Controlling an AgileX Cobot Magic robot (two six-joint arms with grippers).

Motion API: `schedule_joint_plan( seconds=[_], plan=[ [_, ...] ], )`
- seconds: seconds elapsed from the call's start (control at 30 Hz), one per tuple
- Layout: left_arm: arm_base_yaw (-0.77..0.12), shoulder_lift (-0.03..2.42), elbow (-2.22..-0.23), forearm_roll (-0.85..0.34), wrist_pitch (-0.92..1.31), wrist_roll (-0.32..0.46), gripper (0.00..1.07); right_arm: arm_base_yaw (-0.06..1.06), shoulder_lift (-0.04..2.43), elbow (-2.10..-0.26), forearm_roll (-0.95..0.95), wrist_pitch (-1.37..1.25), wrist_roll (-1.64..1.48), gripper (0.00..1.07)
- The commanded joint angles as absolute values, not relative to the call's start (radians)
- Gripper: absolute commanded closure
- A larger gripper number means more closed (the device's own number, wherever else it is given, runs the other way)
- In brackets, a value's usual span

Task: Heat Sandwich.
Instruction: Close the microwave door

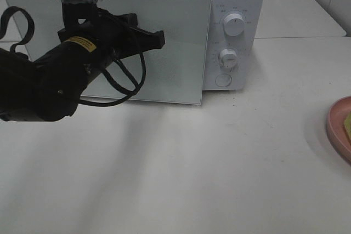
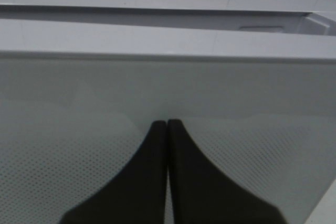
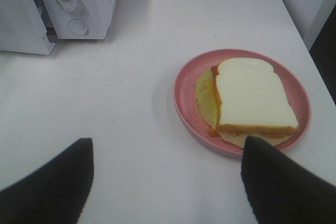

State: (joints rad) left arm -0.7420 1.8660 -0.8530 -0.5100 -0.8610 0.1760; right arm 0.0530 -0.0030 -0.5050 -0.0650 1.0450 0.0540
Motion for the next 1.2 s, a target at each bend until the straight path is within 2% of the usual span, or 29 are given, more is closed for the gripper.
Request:
schedule_joint_plan(
  seconds=[0.03,0.1,0.37,1.0,1.2],
  plan=[
    [-0.757,1.884,-0.893,-0.519,-0.838,0.177,1.06,0.047,-0.031,-0.505,-0.067,1.039,0.044,0.33],
    [-0.760,1.891,-0.903,-0.520,-0.828,0.177,1.06,0.047,-0.031,-0.505,-0.067,1.039,0.044,0.33],
    [-0.767,1.944,-1.016,-0.620,-0.739,0.272,1.06,0.047,-0.031,-0.505,-0.067,1.039,0.045,0.33],
    [-0.767,2.038,-1.195,-0.650,-0.682,0.312,1.06,0.047,-0.031,-0.505,-0.068,1.039,0.045,0.33],
    [-0.758,2.069,-1.246,-0.699,-0.639,0.345,1.06,0.047,-0.031,-0.505,-0.068,1.039,0.045,0.33]
  ],
)
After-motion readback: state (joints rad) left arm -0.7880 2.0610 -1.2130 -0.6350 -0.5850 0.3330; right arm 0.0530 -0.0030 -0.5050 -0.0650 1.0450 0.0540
